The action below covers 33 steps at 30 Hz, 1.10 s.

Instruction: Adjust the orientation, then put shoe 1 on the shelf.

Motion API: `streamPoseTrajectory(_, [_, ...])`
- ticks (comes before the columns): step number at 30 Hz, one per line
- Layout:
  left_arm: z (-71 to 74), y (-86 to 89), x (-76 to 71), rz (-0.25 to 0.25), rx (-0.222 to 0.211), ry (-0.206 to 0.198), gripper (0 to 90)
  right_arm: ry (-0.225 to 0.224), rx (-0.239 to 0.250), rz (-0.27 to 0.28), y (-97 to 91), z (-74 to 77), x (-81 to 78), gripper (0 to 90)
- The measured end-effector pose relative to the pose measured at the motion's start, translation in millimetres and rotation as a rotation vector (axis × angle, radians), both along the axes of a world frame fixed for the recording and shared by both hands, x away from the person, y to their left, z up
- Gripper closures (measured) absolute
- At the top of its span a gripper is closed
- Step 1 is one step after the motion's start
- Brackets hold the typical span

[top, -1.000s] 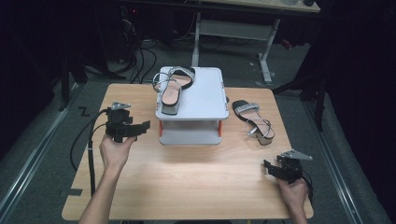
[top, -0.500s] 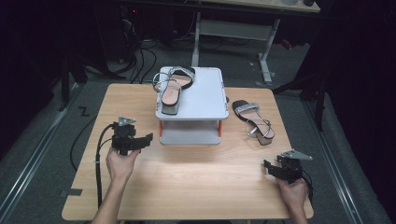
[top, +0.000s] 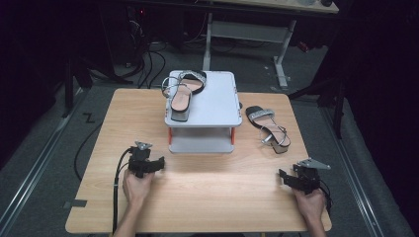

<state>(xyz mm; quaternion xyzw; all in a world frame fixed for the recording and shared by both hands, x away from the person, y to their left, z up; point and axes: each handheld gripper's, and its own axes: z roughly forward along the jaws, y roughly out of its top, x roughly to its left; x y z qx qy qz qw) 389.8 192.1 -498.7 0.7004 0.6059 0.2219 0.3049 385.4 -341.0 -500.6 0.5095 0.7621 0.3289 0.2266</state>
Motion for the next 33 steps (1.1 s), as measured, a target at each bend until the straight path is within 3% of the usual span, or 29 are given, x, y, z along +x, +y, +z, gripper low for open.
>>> streamPoseTrajectory(5, [-4.8,-3.9,-1.1,0.01,0.05,-0.035,24.8,0.001,0.001,0.003,-0.1,0.0,0.2,35.1])
streamPoseTrajectory(10, [-4.1,-6.8,-0.2,-0.001,0.043,-0.03,22.7,0.002,0.002,0.018,0.1,0.1,0.4,35.4])
streamPoseTrajectory(14, [-0.5,-13.8,4.4,-0.018,0.016,-0.05,23.1,0.004,-0.001,0.052,-0.9,0.3,2.2,35.3])
streamPoseTrajectory(18, [3.2,-22.8,14.0,-0.03,-0.006,-0.057,22.9,0.024,0.0,0.053,-2.0,3.3,3.1,40.5])
streamPoseTrajectory(24, [3.3,-35.7,29.2,-0.016,-0.011,-0.074,25.5,-0.02,0.029,0.063,-0.2,13.6,1.0,39.6])
streamPoseTrajectory(27, [1.1,-39.4,35.9,-0.009,-0.04,-0.08,29.4,-0.039,0.042,0.07,2.5,22.9,3.4,39.7])
streamPoseTrajectory(33, [0.2,-44.7,48.7,-0.001,-0.022,-0.072,34.4,-0.088,0.017,0.082,14.5,42.6,14.3,41.0])
